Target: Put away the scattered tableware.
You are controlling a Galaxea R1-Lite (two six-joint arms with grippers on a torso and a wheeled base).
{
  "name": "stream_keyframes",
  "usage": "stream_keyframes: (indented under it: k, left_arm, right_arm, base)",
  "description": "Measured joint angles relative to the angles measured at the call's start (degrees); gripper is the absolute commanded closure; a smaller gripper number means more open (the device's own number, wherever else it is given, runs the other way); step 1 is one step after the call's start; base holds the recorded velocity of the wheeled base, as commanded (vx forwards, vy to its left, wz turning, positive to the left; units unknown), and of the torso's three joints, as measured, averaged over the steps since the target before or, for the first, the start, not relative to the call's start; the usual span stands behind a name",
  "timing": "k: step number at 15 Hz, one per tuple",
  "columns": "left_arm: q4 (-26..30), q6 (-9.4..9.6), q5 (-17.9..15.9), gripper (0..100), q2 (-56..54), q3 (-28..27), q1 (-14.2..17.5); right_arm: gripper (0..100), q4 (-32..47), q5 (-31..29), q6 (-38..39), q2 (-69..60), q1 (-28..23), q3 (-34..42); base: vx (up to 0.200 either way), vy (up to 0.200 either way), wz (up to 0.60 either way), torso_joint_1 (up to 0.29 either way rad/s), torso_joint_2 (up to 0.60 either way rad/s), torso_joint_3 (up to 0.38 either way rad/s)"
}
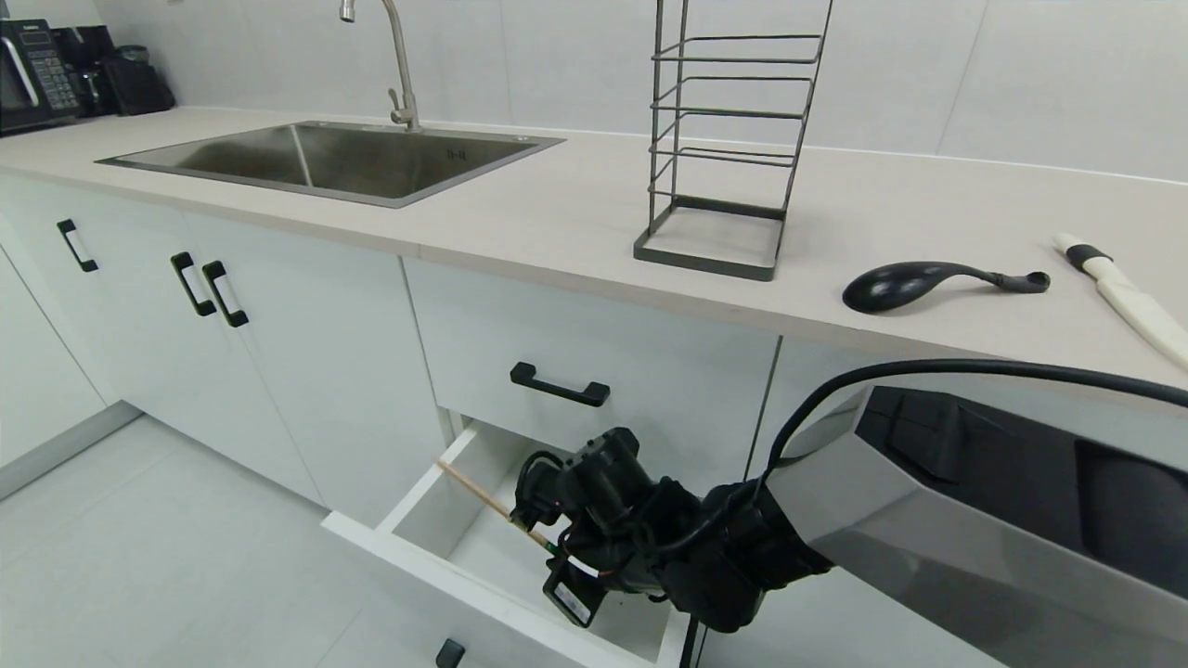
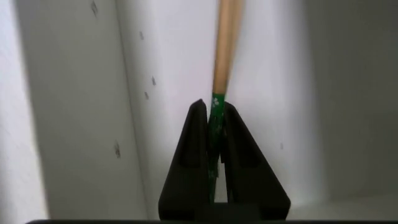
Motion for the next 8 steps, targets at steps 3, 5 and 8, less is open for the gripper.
stream_keyframes:
  k: [3,5,8]
  left_arm:
    - [0.0,0.0,-0.02,0,0.0,0.0,0.0]
    - [0.0,-0.02,-0.02,0,0.0,0.0,0.0]
    - [0.0,-0.02,0.0,0,0.0,0.0,0.0]
  right_arm:
    - [100,0.87,0.28,0.0,0.06,0.61,0.22]
    - [0,1.52,0.3,-0.02,0.11,0.78,0.26]
    - [0,2.4,0.2,-0.23,0.04,1.0,0.41]
  base:
    - [0.0,0.0,0.0,0.0,0.0,0.0]
    - [0.0,0.0,0.0,0.0,0.0,0.0]
    - [0.0,0.0,0.0,0.0,0.0,0.0]
